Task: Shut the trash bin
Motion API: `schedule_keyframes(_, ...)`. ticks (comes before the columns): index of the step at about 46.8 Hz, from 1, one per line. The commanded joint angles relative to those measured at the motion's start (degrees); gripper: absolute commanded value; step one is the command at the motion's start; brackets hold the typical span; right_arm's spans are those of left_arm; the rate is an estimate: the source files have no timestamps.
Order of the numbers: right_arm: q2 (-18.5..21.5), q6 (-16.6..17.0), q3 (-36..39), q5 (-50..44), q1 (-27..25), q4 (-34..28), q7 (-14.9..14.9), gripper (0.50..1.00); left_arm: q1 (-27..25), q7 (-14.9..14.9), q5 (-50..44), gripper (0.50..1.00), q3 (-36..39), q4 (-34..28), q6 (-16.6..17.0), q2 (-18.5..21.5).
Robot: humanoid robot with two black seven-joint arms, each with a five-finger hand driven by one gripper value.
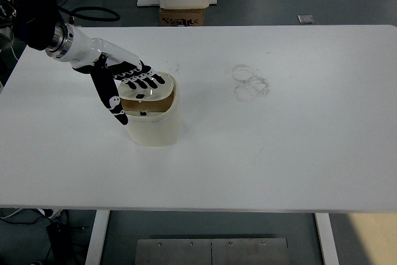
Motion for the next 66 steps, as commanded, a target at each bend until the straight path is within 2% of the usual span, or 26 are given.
schedule_keyframes(1,0.00,-0.08,0.07,-0.01,-0.01,0.00,0.00,0.991,0.08,0.00,0.08,1.000,0.73,0.00,-0.01,0.47)
schedule_keyframes(22,0.00,0.00,0.07,-0.01,-0.01,0.00,0.00,0.991,0.69,0.00,-0.09,1.000,1.43,-0.44,-2.93,1.70)
schedule_keyframes(52,0.00,0.00,-0.02,-0.01,-0.01,0.00,0.00,0.991,2.72,0.00,-0.09,1.000,1.35,-1.58,-2.93,1.44)
schedule_keyframes(66,0.00,0.00,-0.02,-0.01,-0.01,0.00,0.00,0.991,-2.73,0.00,-0.18,1.000,-0.76,0.53,-2.74,2.40)
